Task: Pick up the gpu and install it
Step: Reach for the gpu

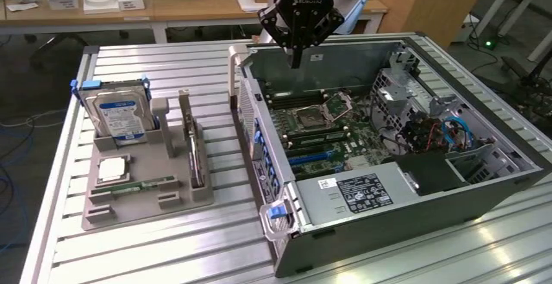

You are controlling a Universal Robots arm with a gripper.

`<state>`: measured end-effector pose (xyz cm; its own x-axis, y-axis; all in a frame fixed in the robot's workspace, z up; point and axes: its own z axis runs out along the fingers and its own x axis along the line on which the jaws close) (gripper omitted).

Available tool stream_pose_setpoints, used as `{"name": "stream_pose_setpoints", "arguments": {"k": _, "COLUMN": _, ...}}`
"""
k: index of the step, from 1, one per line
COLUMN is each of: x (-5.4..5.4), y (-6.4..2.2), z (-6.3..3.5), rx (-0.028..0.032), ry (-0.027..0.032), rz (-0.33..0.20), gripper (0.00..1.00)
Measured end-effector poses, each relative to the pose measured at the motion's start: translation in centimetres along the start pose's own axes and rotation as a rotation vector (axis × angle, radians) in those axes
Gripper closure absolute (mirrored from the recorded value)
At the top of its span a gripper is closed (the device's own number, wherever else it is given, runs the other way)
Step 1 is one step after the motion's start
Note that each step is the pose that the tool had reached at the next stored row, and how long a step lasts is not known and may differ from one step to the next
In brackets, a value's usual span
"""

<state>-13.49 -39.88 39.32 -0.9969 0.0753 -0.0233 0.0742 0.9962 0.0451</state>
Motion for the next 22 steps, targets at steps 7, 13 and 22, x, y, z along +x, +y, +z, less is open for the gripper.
{"name": "stream_pose_setpoints", "arguments": {"k": 7, "x": 0.23, "y": -0.02, "z": 0.0, "rx": 0.0, "ry": 0.0, "rz": 0.0, "gripper": 0.9}}
{"name": "stream_pose_setpoints", "arguments": {"k": 13, "x": 0.38, "y": -0.03, "z": 0.0, "rx": 0.0, "ry": 0.0, "rz": 0.0, "gripper": 0.9}}
{"name": "stream_pose_setpoints", "arguments": {"k": 22, "x": 1.01, "y": -0.08, "z": 0.0, "rx": 0.0, "ry": 0.0002, "rz": 0.0, "gripper": 0.9}}
